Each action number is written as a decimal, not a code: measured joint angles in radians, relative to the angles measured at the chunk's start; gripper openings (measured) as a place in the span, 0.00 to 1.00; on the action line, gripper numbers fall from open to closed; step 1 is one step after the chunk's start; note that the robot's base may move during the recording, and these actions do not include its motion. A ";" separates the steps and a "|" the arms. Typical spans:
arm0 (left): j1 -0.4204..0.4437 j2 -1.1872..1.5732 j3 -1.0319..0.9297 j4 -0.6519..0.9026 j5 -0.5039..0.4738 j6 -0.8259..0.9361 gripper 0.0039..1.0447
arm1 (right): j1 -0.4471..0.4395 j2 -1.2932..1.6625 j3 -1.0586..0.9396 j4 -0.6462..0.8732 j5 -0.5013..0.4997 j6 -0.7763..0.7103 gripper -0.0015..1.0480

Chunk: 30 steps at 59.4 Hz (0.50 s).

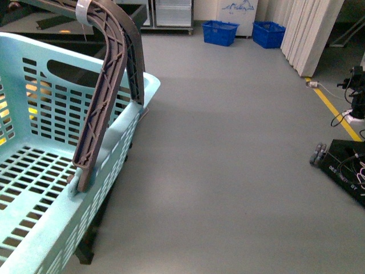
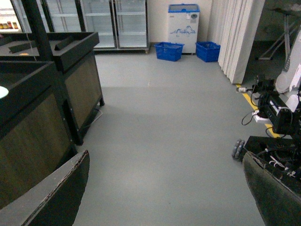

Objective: Pick mango and avocado into basket

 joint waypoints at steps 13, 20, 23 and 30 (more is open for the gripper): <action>0.000 0.000 0.000 0.000 -0.001 0.001 0.09 | 0.000 0.000 0.000 0.000 0.000 0.000 0.92; 0.000 0.000 0.000 0.000 0.000 0.000 0.09 | 0.000 0.000 0.000 0.000 0.000 0.000 0.92; 0.000 0.000 0.000 0.000 -0.001 0.000 0.09 | 0.000 0.000 0.000 0.000 0.000 0.000 0.92; 0.000 0.000 0.000 0.000 -0.001 0.000 0.09 | 0.000 0.000 0.000 0.000 0.000 0.000 0.92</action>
